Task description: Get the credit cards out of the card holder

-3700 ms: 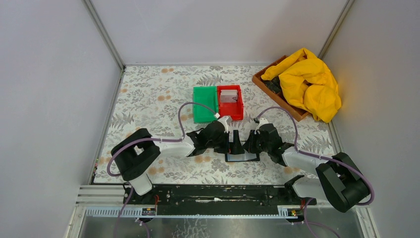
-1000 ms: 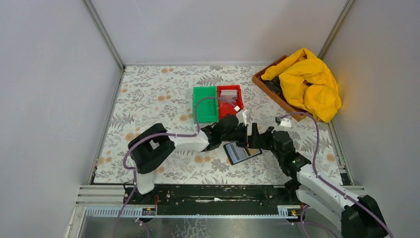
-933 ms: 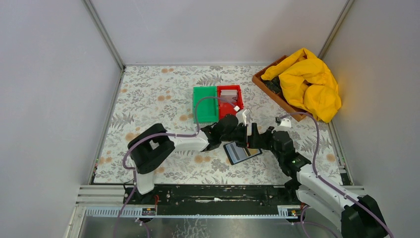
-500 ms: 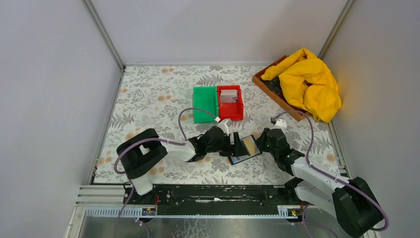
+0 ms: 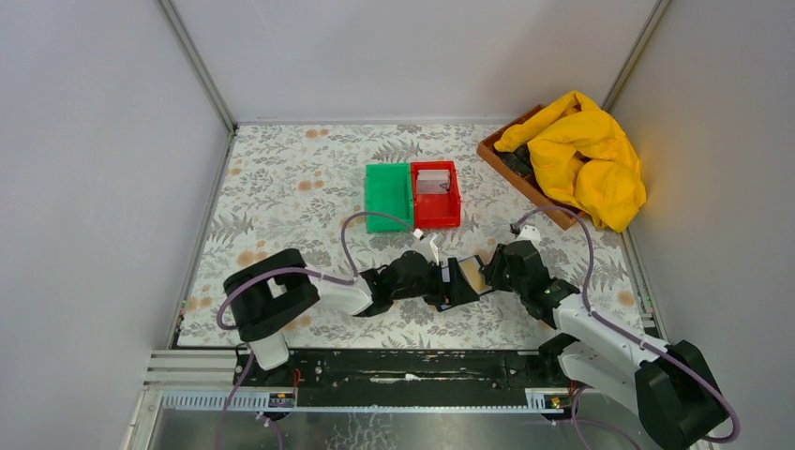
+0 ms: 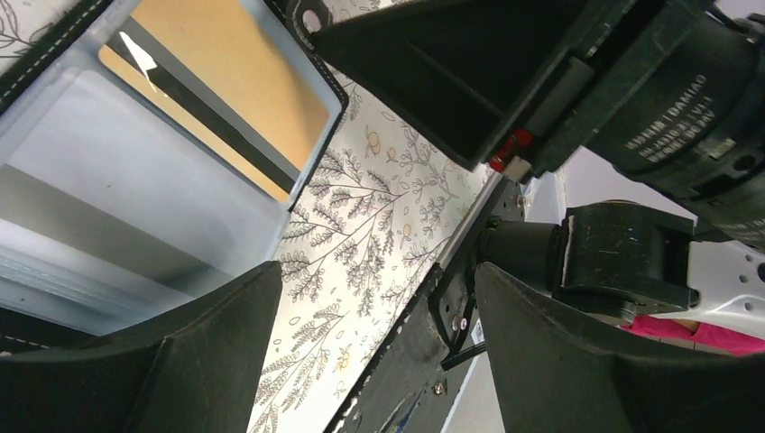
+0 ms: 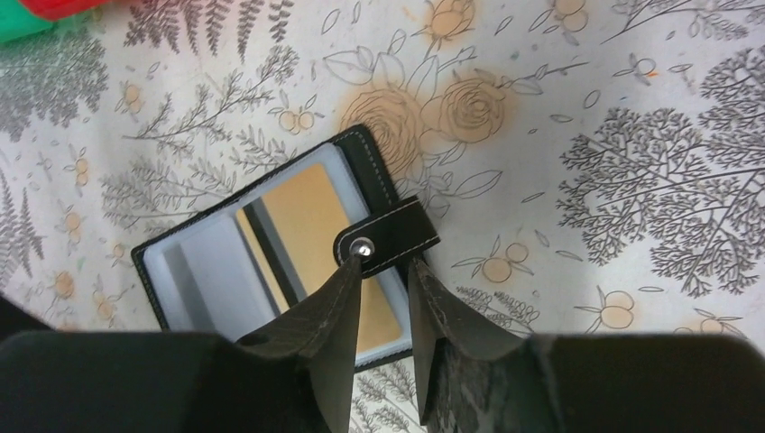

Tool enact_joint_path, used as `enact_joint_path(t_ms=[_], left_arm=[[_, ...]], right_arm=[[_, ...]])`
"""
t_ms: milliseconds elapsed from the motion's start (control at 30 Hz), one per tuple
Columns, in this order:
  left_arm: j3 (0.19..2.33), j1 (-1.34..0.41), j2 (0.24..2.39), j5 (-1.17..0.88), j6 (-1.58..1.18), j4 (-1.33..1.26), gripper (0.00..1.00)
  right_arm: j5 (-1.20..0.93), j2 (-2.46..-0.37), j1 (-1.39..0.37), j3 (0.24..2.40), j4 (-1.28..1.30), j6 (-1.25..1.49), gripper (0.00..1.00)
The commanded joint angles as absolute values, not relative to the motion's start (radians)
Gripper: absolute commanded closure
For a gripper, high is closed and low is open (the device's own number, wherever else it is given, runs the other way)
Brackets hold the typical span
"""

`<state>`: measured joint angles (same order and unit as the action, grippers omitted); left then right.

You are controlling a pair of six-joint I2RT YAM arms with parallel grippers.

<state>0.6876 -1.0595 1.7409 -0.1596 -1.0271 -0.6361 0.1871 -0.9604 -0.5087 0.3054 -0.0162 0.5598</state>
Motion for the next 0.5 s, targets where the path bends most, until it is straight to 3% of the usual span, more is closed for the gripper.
enact_joint_path(t_ms=[0, 200, 467], left_arm=[[0.677, -1.054, 1.784, -0.12, -1.035, -0.699, 0.14], [0.601, -0.993, 1.83, -0.153, -1.075, -0.803, 0.14], [0.505, -0.913, 1.795, -0.195, -1.064, -0.85, 0.14]], right_arm=[[0.1, -0.914, -0.515, 0.303, 0.038, 0.567, 0.67], [0.072, -0.842, -0.515, 0.253, 0.03, 0.586, 0.69], [-0.073, -0.903, -0.515, 0.201, -0.062, 0.621, 0.7]])
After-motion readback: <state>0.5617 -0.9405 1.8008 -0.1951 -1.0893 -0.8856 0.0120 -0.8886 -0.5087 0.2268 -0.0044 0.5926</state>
